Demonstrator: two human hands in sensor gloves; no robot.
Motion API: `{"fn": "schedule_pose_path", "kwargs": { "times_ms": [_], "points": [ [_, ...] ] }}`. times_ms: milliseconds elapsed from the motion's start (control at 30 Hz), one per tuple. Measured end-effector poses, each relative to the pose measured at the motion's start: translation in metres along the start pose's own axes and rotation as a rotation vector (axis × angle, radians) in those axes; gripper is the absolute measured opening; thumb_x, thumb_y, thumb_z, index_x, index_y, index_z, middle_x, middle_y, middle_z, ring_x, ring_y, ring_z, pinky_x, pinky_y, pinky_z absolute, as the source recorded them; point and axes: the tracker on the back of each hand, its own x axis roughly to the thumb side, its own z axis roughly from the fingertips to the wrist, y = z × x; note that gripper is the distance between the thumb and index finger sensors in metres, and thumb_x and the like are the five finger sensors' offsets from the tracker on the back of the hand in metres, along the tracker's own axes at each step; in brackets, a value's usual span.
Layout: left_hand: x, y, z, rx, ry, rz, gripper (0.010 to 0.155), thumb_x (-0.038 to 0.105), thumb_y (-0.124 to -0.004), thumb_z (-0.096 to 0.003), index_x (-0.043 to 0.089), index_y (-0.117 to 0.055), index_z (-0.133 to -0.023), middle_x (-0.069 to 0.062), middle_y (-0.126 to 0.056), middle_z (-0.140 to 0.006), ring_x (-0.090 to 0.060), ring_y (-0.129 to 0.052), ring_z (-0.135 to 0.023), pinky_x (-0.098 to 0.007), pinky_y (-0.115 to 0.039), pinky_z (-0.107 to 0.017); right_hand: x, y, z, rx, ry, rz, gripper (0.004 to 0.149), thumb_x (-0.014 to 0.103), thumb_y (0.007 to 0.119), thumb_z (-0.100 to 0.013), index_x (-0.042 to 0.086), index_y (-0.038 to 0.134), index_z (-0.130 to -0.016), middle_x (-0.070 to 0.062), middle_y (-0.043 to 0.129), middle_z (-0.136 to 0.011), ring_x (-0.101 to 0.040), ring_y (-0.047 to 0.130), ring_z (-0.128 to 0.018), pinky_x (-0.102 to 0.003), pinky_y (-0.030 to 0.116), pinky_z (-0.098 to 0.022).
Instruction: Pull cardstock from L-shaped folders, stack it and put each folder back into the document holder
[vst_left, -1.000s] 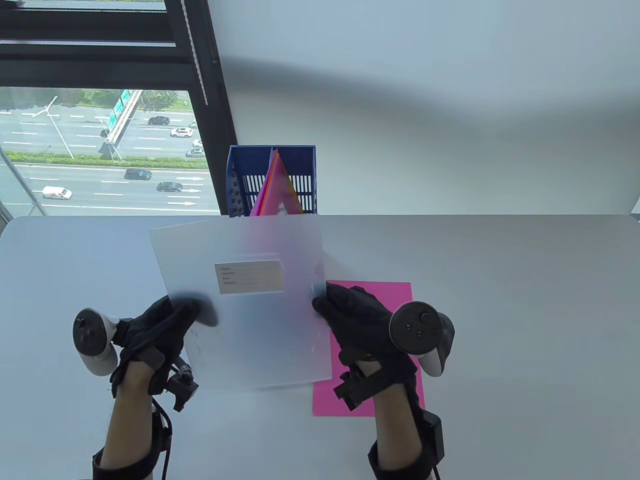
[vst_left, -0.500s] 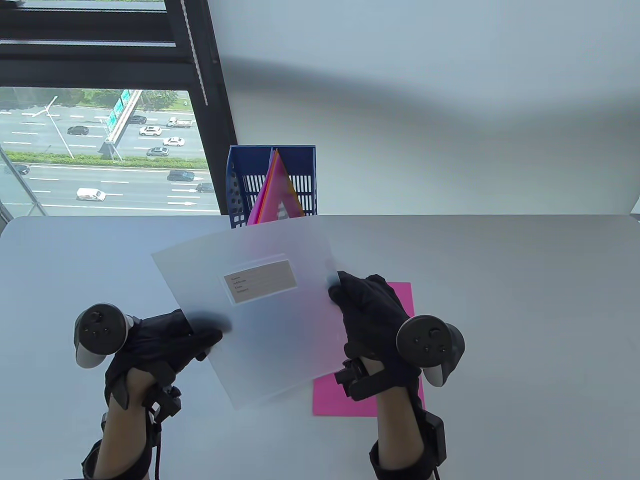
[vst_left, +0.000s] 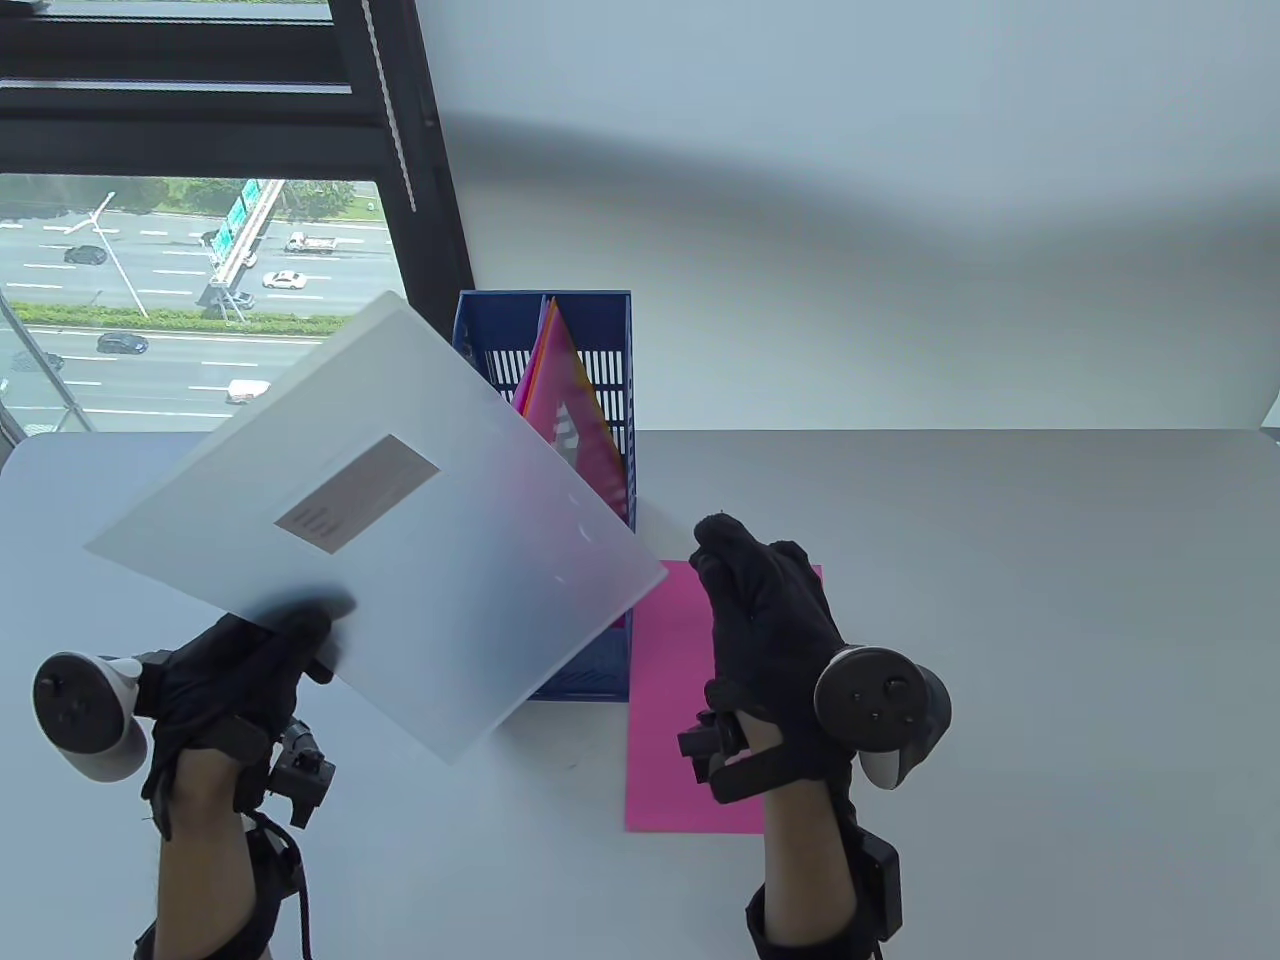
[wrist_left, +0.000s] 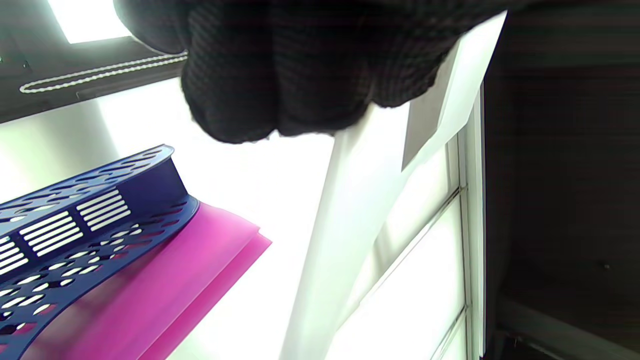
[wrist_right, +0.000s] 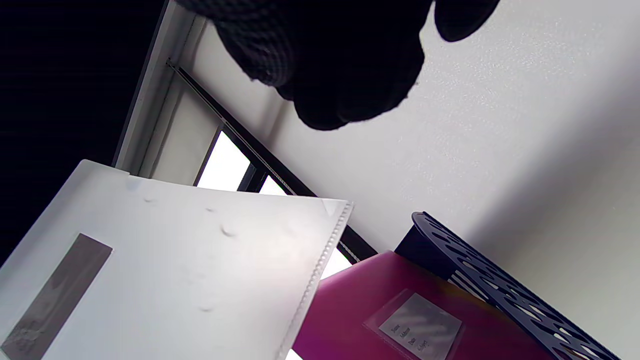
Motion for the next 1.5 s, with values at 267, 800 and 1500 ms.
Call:
{"fn": "schedule_pose_path", "kwargs": {
  "times_ms": [267, 800, 1500],
  "points": [
    [-0.01, 0.027, 0.016, 0.283, 0.042, 0.096, 0.042, 0.042, -0.077, -0.0602, 0.017, -0.087, -0.092, 0.005, -0.098, -0.056, -0.026, -0.101, -0.057, -0.058, -0.06, -0.074, 0.001, 0.005, 0.0, 0.023, -0.007, 0.042, 0.041, 0.036, 0.075, -0.063, 0.029, 0.071, -0.103, 0.003, 0.086, -0.091, -0.018, 0.087, -0.071, -0.053, 0.05, -0.079],
    [-0.018, -0.007, 0.01, 0.287, 0.133, -0.287, 0.048, 0.037, -0.072, -0.061, 0.008, -0.078, -0.099, -0.003, -0.1, -0.069, -0.031, -0.101, -0.066, -0.057, -0.056, -0.076, -0.001, 0.01, -0.001, 0.05, 0.015, 0.012, 0.041, 0.036, 0.075, -0.063, 0.029, 0.071, -0.103, 0.003, 0.086, -0.091, -0.018, 0.087, -0.071, -0.053, 0.049, -0.079],
    [-0.061, -0.088, 0.003, -0.021, 0.268, -0.553, 0.049, 0.036, -0.073, -0.06, 0.004, -0.081, -0.096, -0.005, -0.1, -0.066, -0.035, -0.1, -0.062, -0.06, -0.055, -0.072, -0.002, 0.034, 0.001, 0.135, 0.007, 0.105, 0.041, 0.037, 0.075, -0.063, 0.029, 0.071, -0.104, 0.003, 0.086, -0.092, -0.019, 0.087, -0.072, -0.054, 0.048, -0.08]
  ]
}}
